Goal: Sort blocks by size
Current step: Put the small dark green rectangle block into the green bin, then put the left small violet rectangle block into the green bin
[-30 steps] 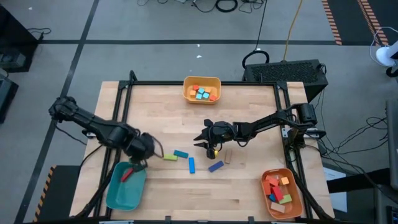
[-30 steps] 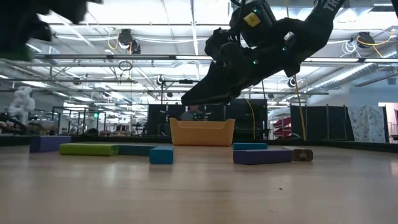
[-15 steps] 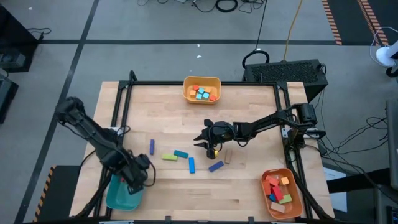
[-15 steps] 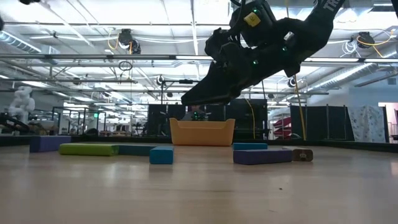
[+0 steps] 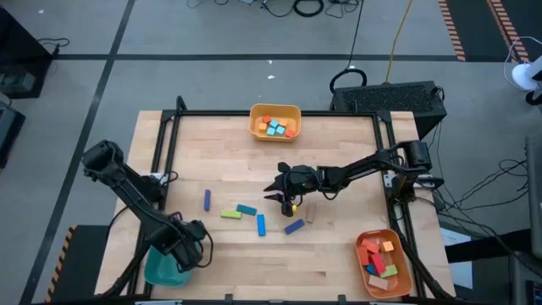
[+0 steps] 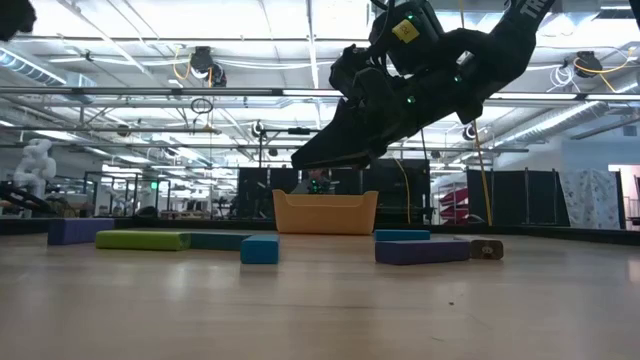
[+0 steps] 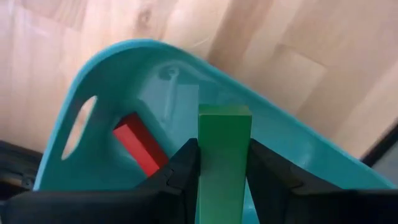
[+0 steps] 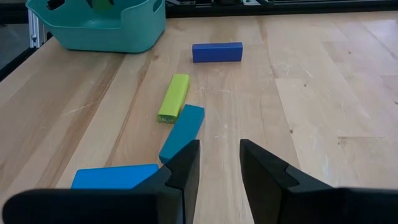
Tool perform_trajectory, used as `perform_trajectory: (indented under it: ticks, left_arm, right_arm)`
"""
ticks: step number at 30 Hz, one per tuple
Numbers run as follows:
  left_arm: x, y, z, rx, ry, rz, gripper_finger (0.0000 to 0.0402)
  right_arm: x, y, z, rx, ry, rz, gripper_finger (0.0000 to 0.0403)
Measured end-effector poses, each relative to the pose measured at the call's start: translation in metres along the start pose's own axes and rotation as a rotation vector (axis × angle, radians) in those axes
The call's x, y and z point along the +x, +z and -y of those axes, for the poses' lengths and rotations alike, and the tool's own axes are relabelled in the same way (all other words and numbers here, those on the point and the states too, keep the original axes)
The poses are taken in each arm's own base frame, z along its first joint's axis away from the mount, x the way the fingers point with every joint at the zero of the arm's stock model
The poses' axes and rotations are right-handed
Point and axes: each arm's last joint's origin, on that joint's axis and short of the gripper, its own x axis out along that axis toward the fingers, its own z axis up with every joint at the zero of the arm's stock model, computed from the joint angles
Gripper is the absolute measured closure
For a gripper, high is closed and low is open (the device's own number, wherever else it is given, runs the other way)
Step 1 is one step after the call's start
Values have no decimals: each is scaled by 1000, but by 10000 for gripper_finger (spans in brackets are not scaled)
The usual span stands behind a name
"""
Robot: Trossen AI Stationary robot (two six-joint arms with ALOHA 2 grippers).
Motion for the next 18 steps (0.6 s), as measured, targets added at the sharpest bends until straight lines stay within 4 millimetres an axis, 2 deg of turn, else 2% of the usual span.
perform_trajectory:
  ticks: [4,12,18]
  left_arm:
    - [8,-2,-6,-37,37,-37,272]
    - [8,-3,-11,-77,87,-54,219]
    - [6,-2,-15,-67,108,-66,206]
  right_arm:
    - [0,0,0,0,0,0,305]
    - [0,0,0,0,0,1,305]
    - [0,1,0,-1,1,6,305]
